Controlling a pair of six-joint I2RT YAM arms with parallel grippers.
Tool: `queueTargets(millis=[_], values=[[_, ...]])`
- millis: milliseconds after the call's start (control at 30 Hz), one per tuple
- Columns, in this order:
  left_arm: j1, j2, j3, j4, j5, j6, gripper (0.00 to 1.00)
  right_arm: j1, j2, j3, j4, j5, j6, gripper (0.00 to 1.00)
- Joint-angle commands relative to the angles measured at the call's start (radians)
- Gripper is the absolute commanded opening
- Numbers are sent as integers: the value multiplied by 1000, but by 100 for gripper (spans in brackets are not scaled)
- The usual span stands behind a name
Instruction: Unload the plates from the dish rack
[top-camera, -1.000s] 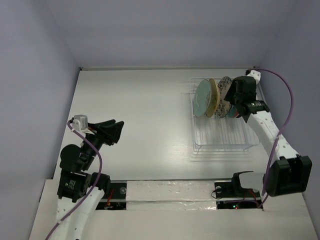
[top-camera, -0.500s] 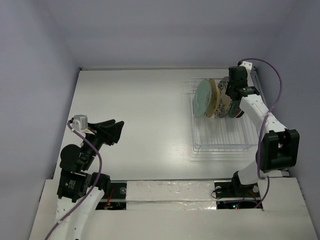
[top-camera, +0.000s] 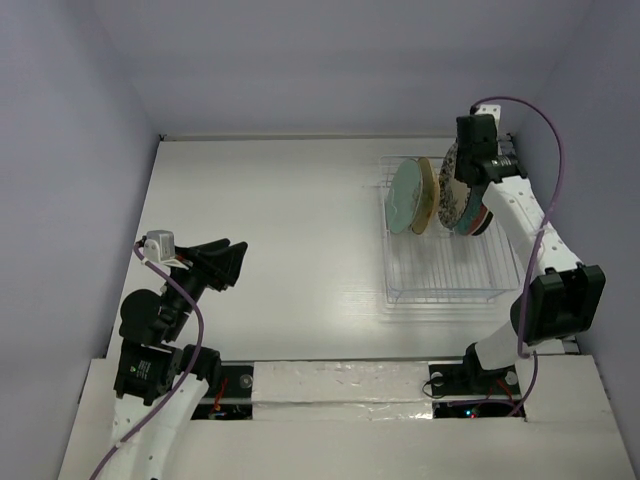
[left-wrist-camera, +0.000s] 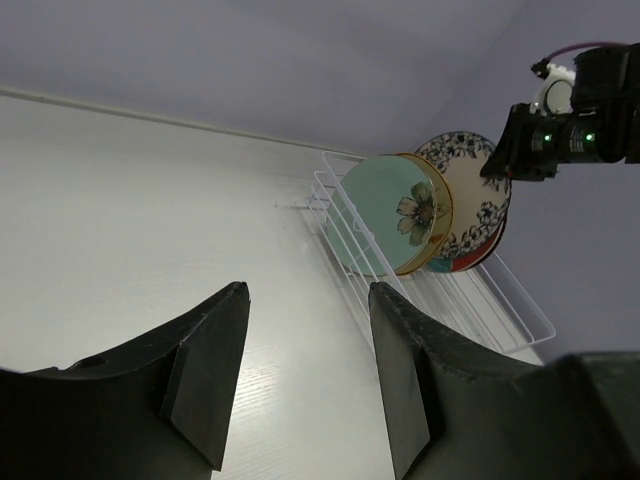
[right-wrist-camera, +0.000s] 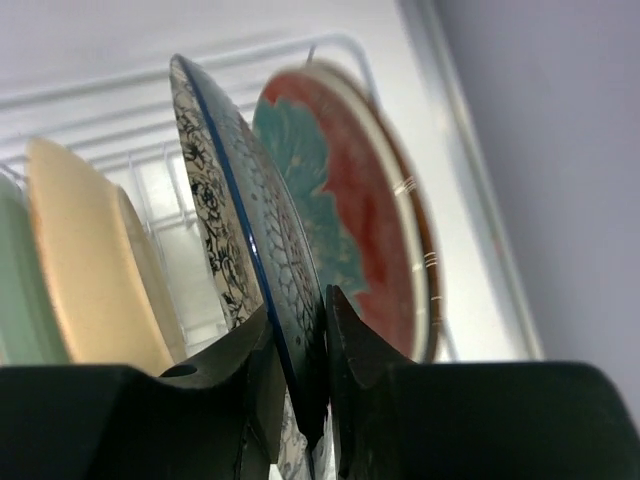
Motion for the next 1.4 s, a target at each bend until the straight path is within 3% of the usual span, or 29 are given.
queueTargets(millis=[0, 167, 367, 467, 567, 633, 700, 833, 1033, 1367], values=[[-6, -12, -2, 36, -3, -3, 48, 23, -69, 162, 50, 95, -49, 0], [-6, -11, -2, 35, -4, -3, 48, 33, -138, 164, 36, 138, -2, 0], [-6, -4, -2, 38, -6, -4, 48, 33, -353, 190, 72, 93, 56, 0], [-6, -3, -3, 39, -6, -6, 48, 33, -431, 201, 93, -43, 98, 0], [-6, -1, -3, 39, -7, -6, 48, 42, -473, 156, 145, -293, 181, 0], [-6, 0, -5, 38, -10, -6, 48, 90, -494, 17, 309, -513, 263, 0], [-6, 0, -5, 38, -14, -6, 48, 150, -487, -12, 382, -551, 314, 0], [-6, 3, -2, 35, -20, -6, 48, 318, -375, -74, 516, -542, 400, 0], [-6, 2, -2, 32, -26, -6, 48, 506, -76, 32, 644, -553, 477, 0], [-6, 3, -2, 33, -26, -7, 48, 615, 366, 259, 727, -542, 612, 0]])
